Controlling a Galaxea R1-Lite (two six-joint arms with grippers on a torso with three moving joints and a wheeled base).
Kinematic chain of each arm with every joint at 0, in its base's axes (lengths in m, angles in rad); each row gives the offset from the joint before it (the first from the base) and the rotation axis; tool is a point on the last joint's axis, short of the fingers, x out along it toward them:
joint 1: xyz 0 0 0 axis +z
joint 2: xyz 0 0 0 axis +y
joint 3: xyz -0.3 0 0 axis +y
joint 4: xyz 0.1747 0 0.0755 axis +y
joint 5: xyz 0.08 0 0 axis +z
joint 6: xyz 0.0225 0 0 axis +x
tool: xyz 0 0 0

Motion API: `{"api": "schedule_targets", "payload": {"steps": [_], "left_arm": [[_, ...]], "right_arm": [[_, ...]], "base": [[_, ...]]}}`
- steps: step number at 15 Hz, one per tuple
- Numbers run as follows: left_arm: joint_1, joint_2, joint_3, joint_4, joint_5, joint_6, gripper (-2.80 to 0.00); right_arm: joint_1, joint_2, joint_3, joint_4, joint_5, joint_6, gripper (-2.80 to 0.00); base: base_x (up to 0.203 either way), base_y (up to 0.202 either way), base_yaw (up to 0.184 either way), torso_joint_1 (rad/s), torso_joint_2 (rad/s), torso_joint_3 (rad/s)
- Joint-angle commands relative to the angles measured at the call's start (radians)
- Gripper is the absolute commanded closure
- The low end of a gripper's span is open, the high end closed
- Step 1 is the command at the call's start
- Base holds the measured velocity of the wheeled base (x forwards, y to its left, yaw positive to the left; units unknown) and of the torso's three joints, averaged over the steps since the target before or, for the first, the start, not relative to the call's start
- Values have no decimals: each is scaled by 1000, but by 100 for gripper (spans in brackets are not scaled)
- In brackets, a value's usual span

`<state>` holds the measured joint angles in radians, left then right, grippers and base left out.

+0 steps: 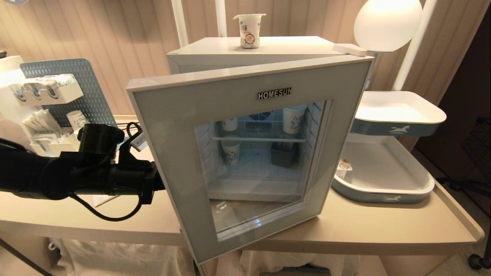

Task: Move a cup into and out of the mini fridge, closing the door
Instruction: Open the freezer door

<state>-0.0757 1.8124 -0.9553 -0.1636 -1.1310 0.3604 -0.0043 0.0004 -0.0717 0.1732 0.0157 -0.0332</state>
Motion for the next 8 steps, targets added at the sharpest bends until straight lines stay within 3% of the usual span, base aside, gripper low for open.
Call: {"api": "schedule_targets", "payload": {"steps": [1,8], "left_arm": [[-30,-36,21,-1,-10,-3,0],[-224,-242,131,1,-15,-48,0]], "right_arm": [[0,0,0,2,0,-1,0],[0,0,0,0,1,1,0]], "base": [[0,0,0,0,0,0],[0,0,0,0,0,0]]}}
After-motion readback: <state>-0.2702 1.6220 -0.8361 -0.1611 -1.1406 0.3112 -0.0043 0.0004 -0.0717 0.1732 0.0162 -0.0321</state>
